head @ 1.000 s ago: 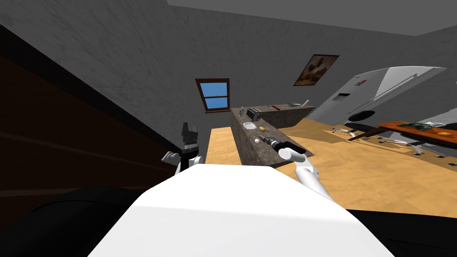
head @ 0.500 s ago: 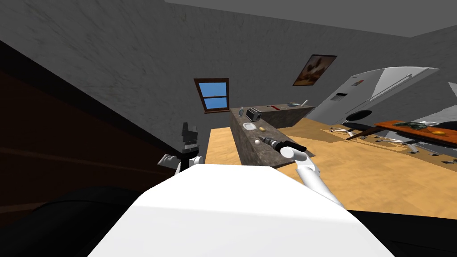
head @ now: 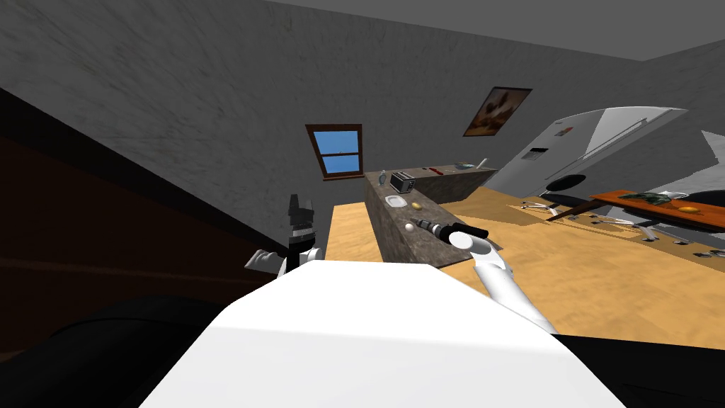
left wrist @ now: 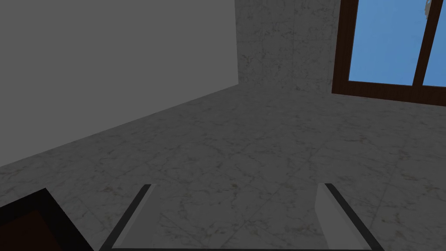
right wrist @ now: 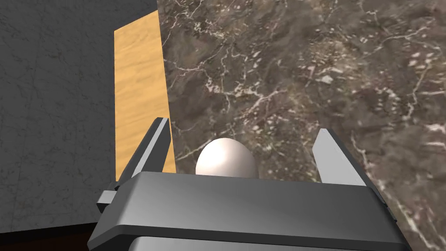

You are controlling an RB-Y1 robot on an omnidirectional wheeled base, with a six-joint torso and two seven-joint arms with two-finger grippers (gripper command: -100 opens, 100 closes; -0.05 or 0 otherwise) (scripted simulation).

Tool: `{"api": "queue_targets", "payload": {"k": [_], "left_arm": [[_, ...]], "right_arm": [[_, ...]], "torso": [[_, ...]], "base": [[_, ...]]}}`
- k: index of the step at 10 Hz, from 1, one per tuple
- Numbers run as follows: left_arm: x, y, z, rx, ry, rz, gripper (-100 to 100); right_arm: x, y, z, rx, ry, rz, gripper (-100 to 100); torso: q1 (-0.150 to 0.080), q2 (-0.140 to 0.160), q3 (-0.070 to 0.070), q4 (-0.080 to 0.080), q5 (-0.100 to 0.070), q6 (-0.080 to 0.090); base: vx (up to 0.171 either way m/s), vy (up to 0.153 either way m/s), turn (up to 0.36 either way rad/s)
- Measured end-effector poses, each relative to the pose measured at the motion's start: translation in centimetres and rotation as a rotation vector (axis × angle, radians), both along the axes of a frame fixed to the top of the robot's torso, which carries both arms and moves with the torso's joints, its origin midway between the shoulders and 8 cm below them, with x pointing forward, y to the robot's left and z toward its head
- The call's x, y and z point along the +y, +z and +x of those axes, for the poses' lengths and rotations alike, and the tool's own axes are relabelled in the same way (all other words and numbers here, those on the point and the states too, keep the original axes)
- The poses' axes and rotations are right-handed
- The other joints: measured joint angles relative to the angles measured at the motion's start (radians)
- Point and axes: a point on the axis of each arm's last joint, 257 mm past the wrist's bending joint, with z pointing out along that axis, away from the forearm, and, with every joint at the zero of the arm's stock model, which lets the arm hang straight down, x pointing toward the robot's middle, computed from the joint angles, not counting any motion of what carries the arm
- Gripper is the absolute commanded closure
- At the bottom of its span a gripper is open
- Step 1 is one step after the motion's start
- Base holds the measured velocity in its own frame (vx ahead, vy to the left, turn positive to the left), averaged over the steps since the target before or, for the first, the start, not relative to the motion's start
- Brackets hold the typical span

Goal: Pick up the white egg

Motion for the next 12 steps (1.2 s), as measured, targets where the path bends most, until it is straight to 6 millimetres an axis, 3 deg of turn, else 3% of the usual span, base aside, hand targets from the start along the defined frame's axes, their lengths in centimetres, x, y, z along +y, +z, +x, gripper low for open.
{"api": "queue_targets", "payload": {"k": [9,10,11,12], "left_arm": [[0.0,0.0,0.0,0.0,0.0,0.0,0],[0.0,0.0,0.0,0.0,0.0,0.0,0],[0.0,0.0,0.0,0.0,0.0,0.0,0],[0.0,0.0,0.0,0.0,0.0,0.0,0]], "right_arm": [[1.0,-3.5,-3.3,0.245,-0.065,0.277,-100],[1.1,-3.5,-3.4,0.25,-0.067,0.281,0],[1.1,-3.5,-3.4,0.249,-0.066,0.28,-100],[1.0,-4.0,-3.3,0.25,-0.071,0.283,-100]], "torso": [[-0.001,0.001,0.001,0.0,0.0,0.0],[-0.001,0.002,0.001,0.0,0.0,0.0],[-0.001,0.003,0.001,0.001,0.0,0.0],[0.0,0.001,0.001,0.0,0.0,0.0]], "base": [[0.03,0.008,-0.011],[0.0,0.0,0.0],[0.039,0.007,0.043],[0.025,0.004,0.012]]}}
